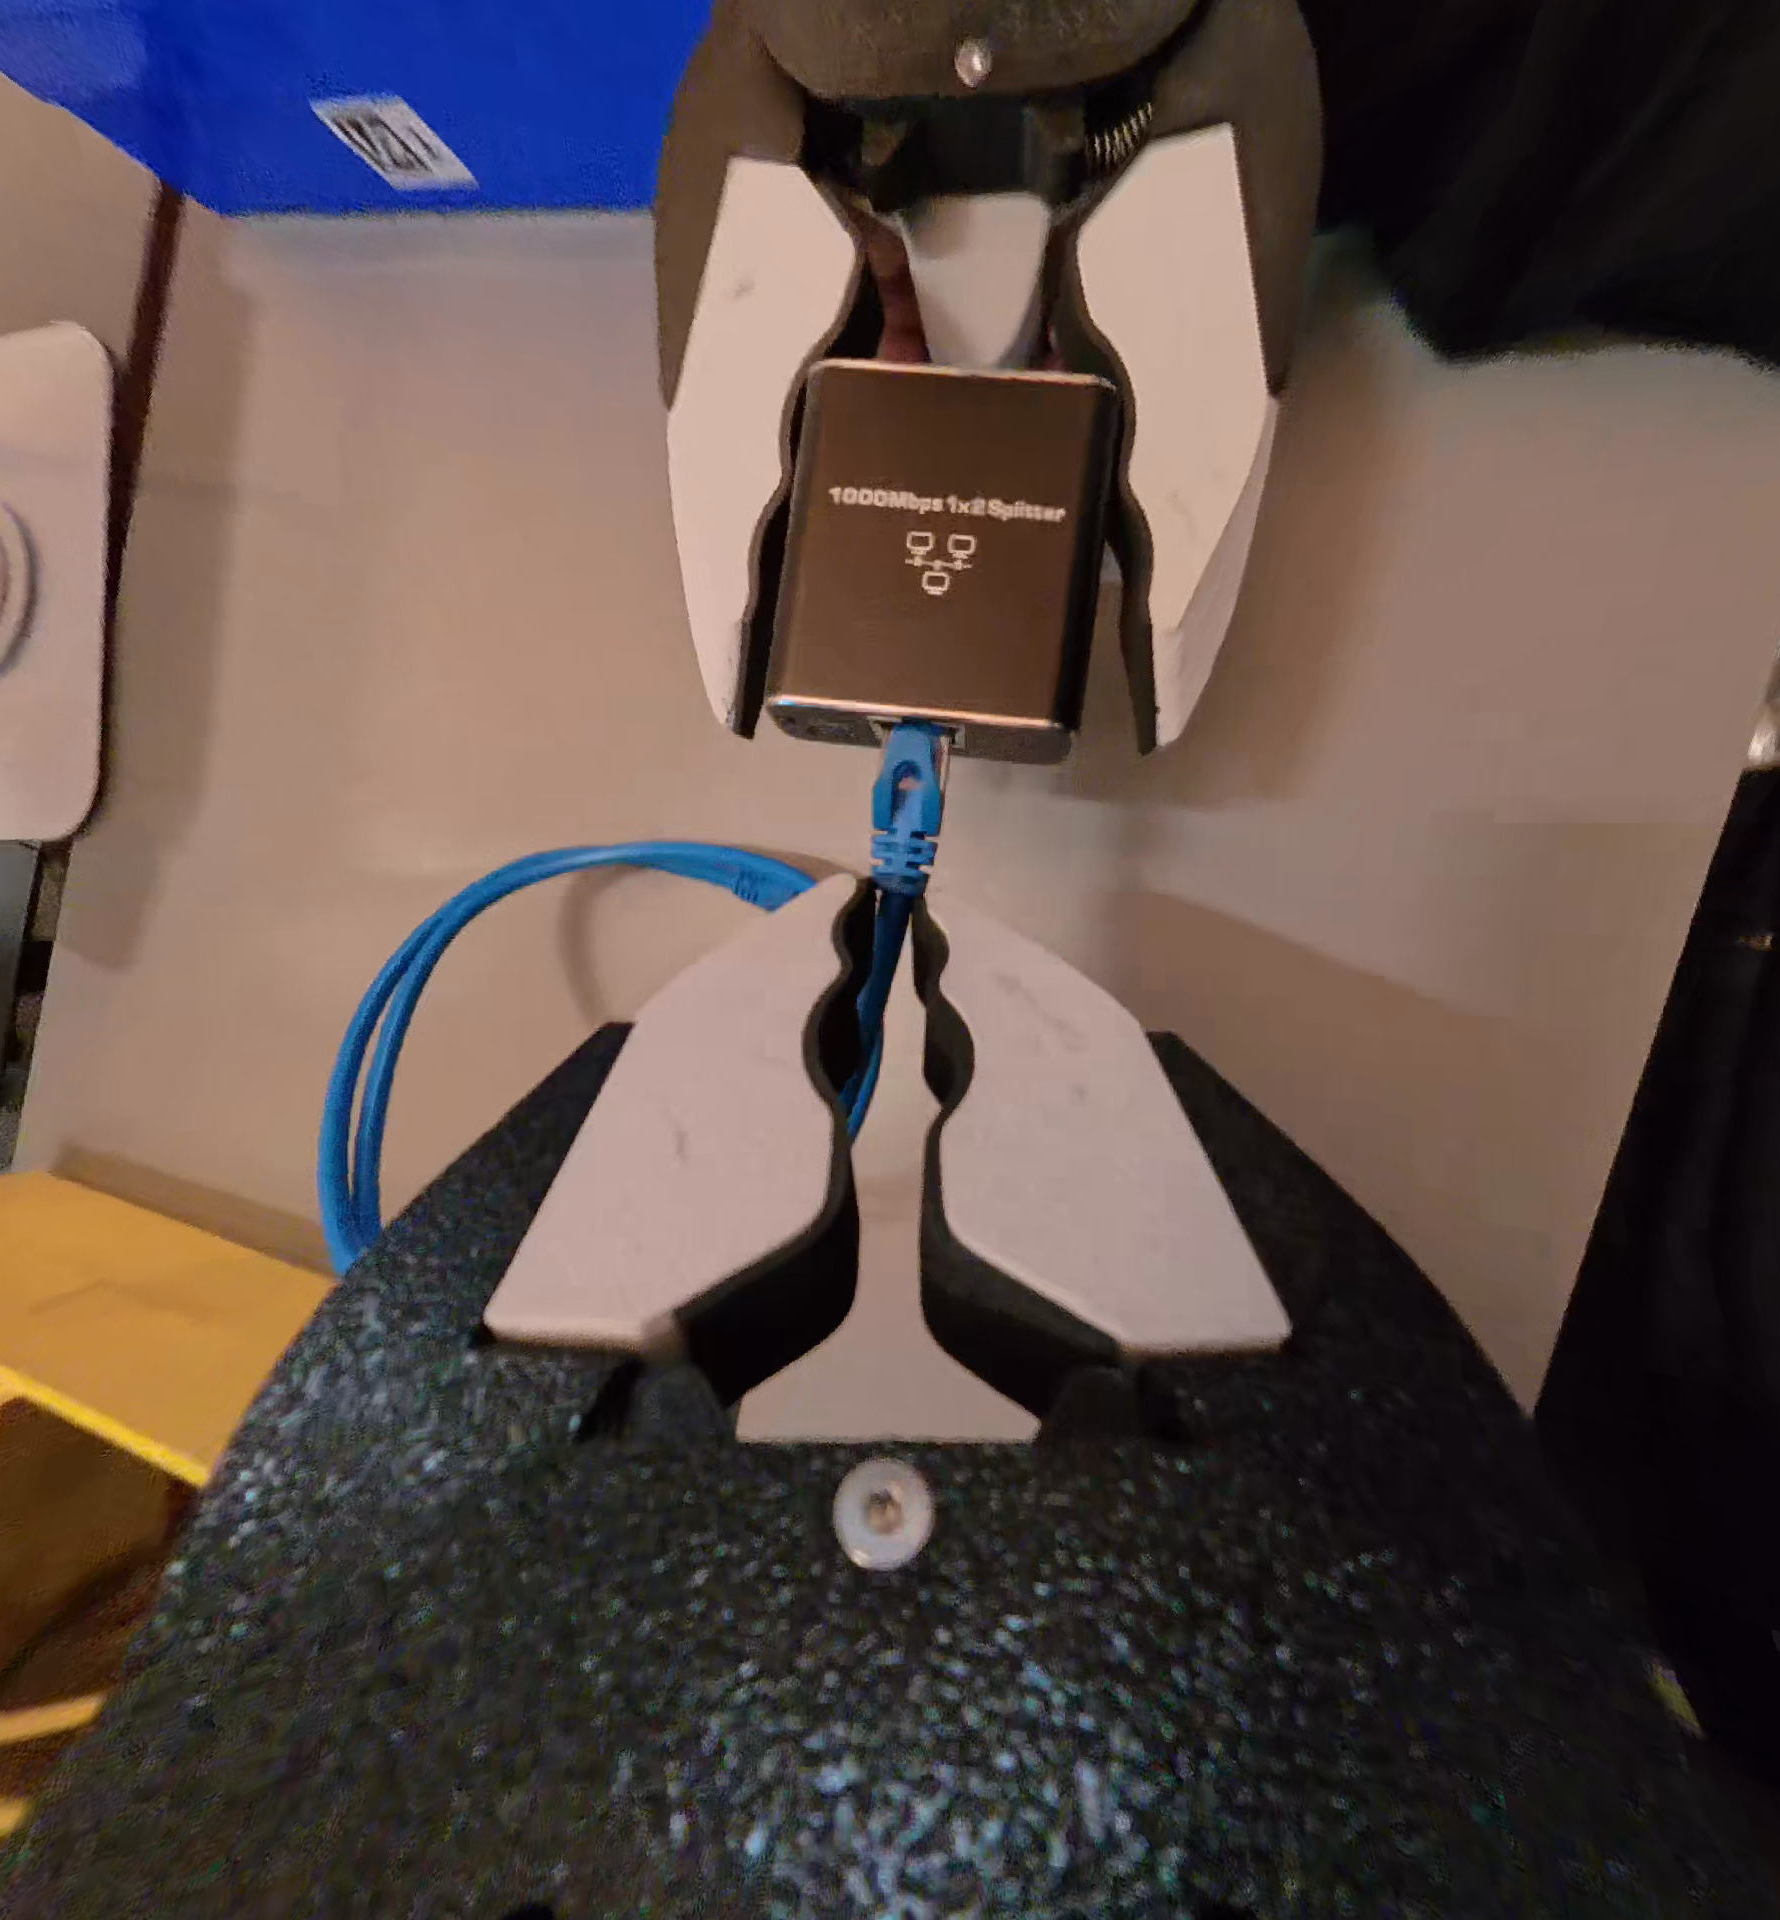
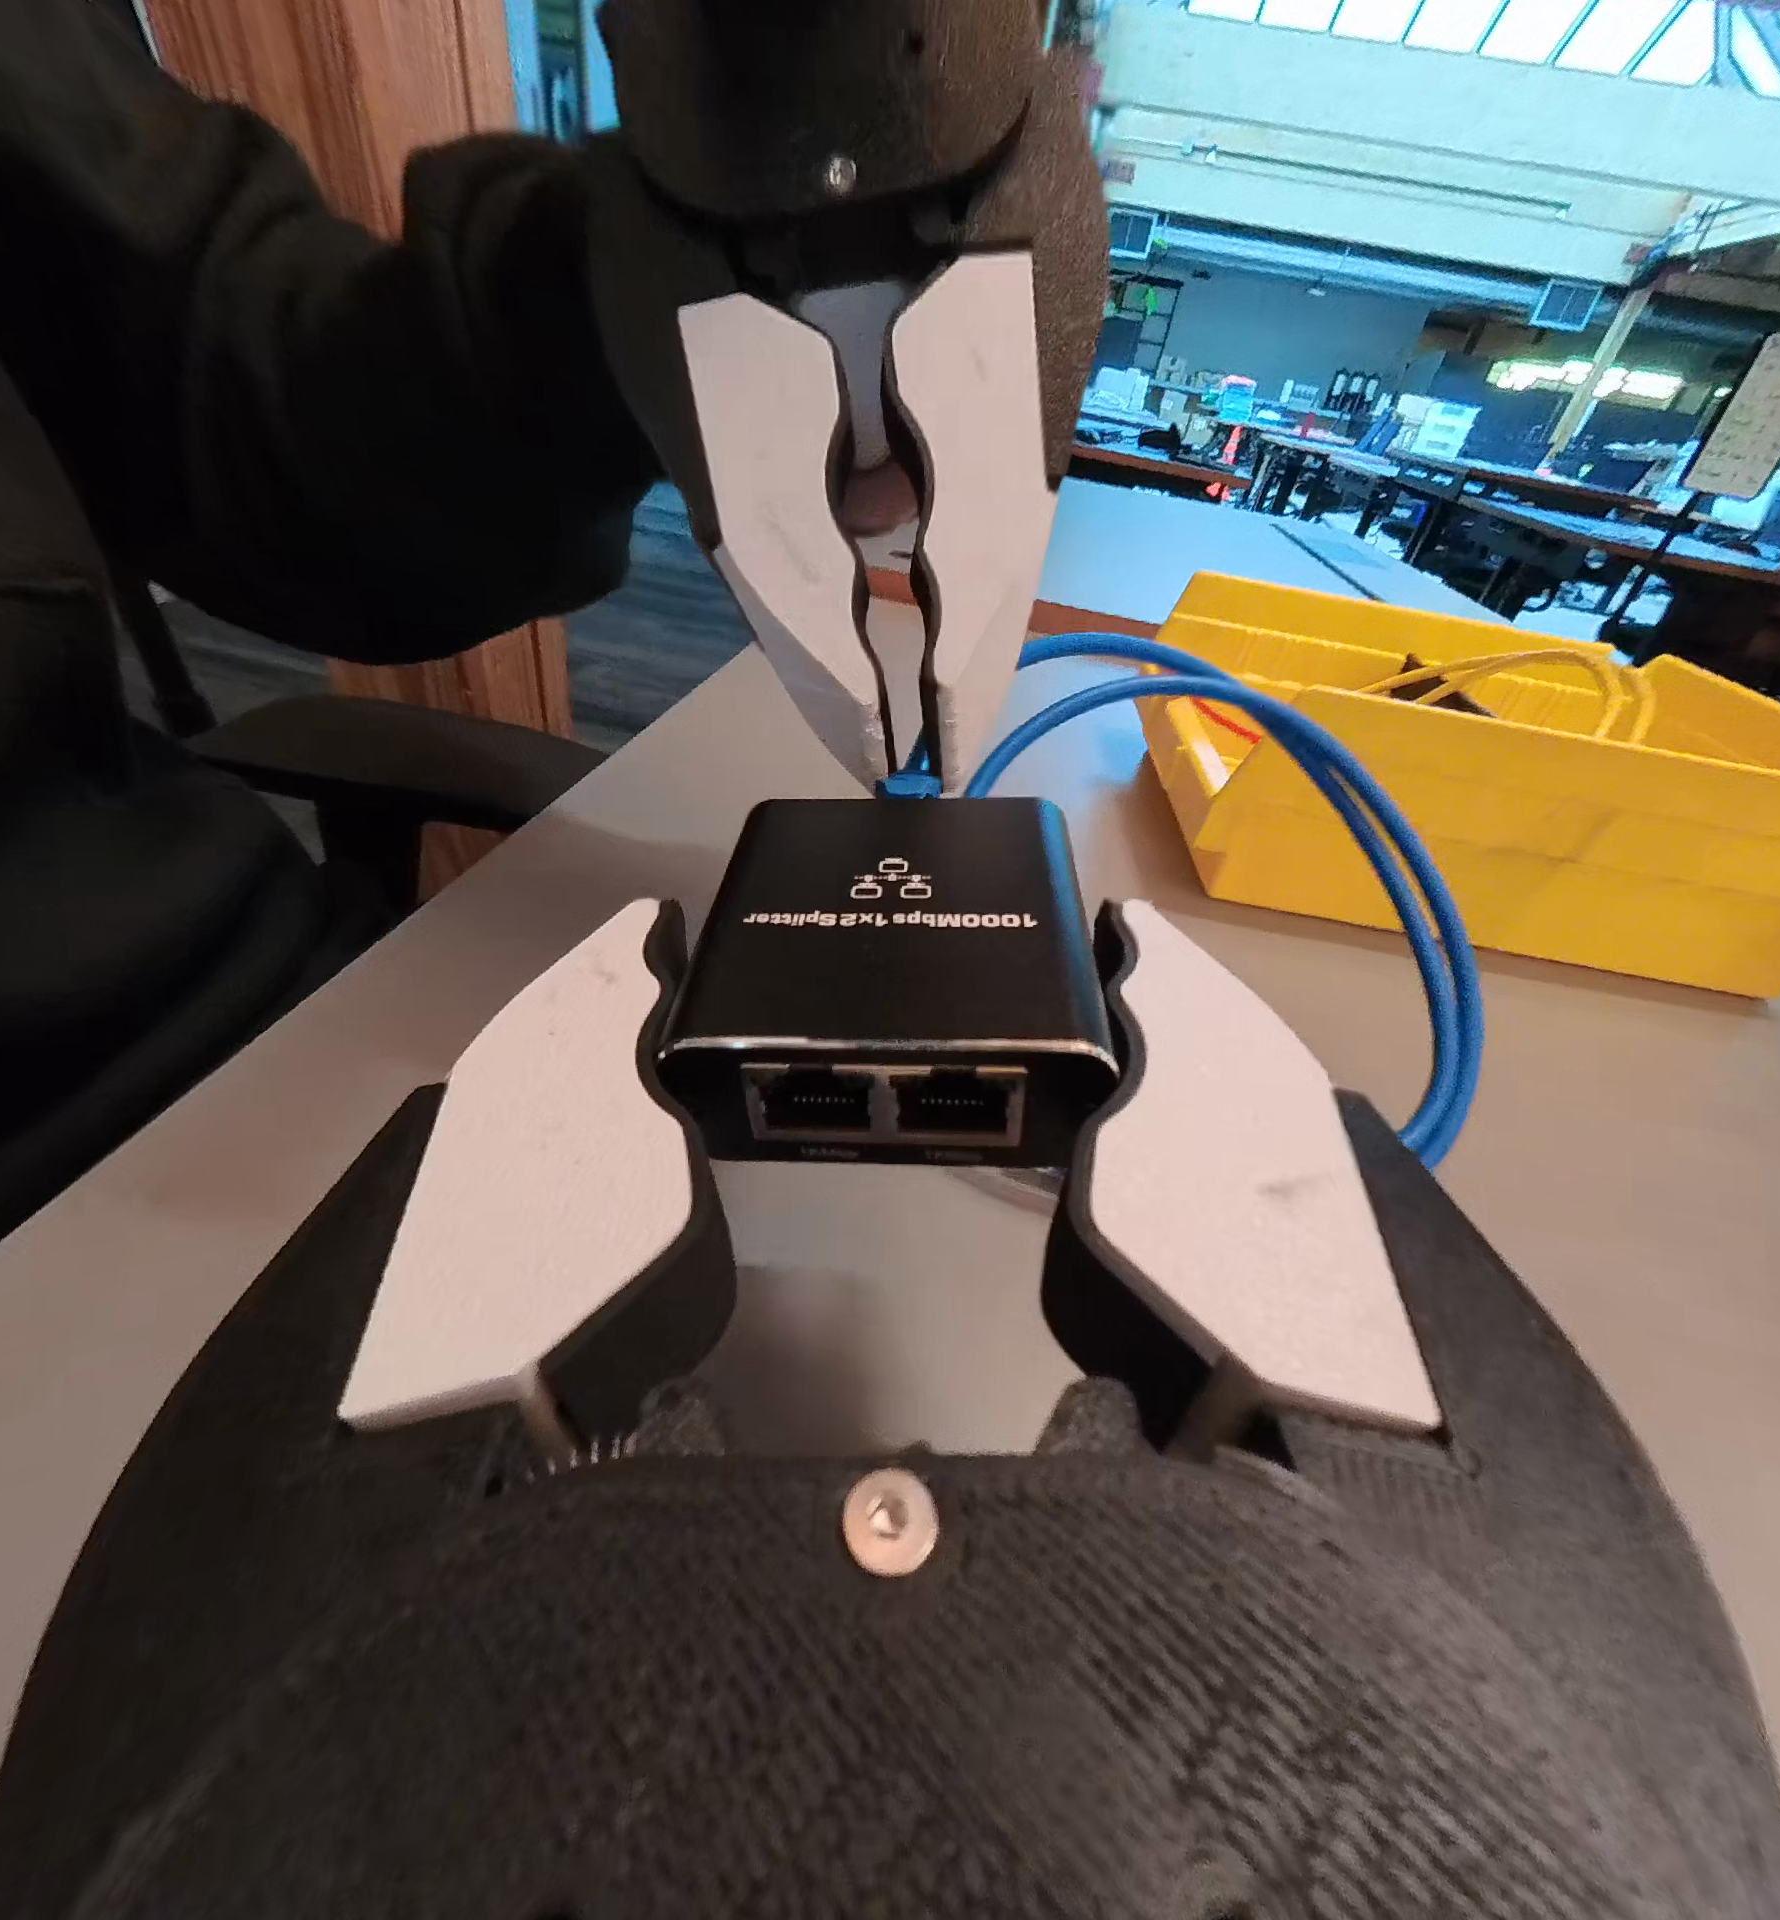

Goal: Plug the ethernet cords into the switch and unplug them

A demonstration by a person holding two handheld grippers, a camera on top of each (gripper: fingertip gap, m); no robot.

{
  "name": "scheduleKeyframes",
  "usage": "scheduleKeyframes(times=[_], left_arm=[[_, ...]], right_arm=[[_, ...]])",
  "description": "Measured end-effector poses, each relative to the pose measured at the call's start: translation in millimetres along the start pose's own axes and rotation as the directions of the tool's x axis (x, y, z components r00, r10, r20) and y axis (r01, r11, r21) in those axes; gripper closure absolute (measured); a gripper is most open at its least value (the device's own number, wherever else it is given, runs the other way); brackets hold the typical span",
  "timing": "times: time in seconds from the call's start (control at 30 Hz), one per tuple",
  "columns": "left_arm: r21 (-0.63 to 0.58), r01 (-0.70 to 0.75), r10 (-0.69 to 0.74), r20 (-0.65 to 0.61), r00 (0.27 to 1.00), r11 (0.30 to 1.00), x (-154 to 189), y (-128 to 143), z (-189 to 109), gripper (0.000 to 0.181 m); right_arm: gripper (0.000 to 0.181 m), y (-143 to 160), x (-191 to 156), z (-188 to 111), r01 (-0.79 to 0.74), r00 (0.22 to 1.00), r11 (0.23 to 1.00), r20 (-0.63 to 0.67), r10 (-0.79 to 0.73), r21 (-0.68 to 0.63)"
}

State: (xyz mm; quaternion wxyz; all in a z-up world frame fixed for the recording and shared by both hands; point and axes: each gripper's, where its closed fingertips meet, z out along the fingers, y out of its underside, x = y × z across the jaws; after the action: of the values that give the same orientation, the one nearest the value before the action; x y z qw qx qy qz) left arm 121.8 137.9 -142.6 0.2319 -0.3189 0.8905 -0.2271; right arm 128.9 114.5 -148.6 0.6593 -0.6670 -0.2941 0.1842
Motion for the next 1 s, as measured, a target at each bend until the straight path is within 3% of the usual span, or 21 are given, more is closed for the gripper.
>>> scheduleKeyframes(times=[0.1,0.17,0.23,0.27,0.33,0.4,0.47,0.5,0.6,0.67,0.73,0.8,0.87,1.0], left_arm=[[0.180,0.063,-0.076,0.064,0.995,0.982,-12,-14,-12,0.174],[0.294,0.125,-0.181,0.174,0.968,0.948,-29,-22,-28,0.161],[0.429,0.240,-0.361,0.226,0.905,0.871,-41,-25,-41,0.158],[0.490,0.329,-0.466,0.187,0.865,0.807,-41,-25,-40,0.157],[0.538,0.530,-0.625,-0.007,0.781,0.656,-34,-23,-25,0.141],[0.508,0.723,-0.724,-0.249,0.644,0.468,-27,-23,-6,0.132],[0.446,0.849,-0.709,-0.499,0.498,0.283,-20,-35,3,0.123],[0.412,0.886,-0.676,-0.592,0.439,0.215,-19,-41,4,0.127],[0.330,0.937,-0.556,-0.760,0.336,0.115,-16,-55,2,0.140],[0.299,0.948,-0.513,-0.800,0.311,0.109,-15,-56,2,0.148],[0.263,0.949,-0.502,-0.806,0.314,0.172,-10,-51,6,0.157],[0.179,0.946,-0.516,-0.803,0.298,0.269,-2,-43,8,0.157],[0.127,0.912,-0.524,-0.784,0.333,0.391,3,-34,5,0.157],[-0.002,0.805,-0.504,-0.781,0.370,0.594,16,-21,-9,0.156]], right_arm=[[0.105,-11,8,-7,0.022,0.998,0.998,-0.060,-0.018,0.058],[0.105,-14,20,-12,0.048,0.989,0.997,-0.142,-0.039,0.063],[0.105,-20,36,-19,0.070,0.964,0.994,-0.262,-0.047,0.080],[0.105,-23,42,-21,0.092,0.949,0.993,-0.309,-0.063,0.080],[0.105,-27,52,-22,0.138,0.906,0.988,-0.412,-0.099,0.067],[0.105,-31,56,-17,0.168,0.878,0.984,-0.465,-0.118,0.066],[0.106,-33,55,-8,0.204,0.854,0.978,-0.496,-0.159,0.038],[0.105,-33,54,-4,0.226,0.840,0.974,-0.510,-0.186,0.017],[0.105,-35,46,8,0.253,0.839,0.967,-0.498,-0.218,0.002],[0.106,-36,46,9,0.269,0.826,0.963,-0.513,-0.233,-0.004],[0.105,-29,41,10,0.295,0.846,0.954,-0.447,-0.290,-0.061],[0.098,-24,29,9,0.320,0.876,0.943,-0.351,-0.331,-0.091],[0.090,-24,21,4,0.285,0.911,0.957,-0.293,-0.291,-0.063],[0.095,-31,12,-4,0.226,0.951,0.974,-0.222,-0.215,0.023]])
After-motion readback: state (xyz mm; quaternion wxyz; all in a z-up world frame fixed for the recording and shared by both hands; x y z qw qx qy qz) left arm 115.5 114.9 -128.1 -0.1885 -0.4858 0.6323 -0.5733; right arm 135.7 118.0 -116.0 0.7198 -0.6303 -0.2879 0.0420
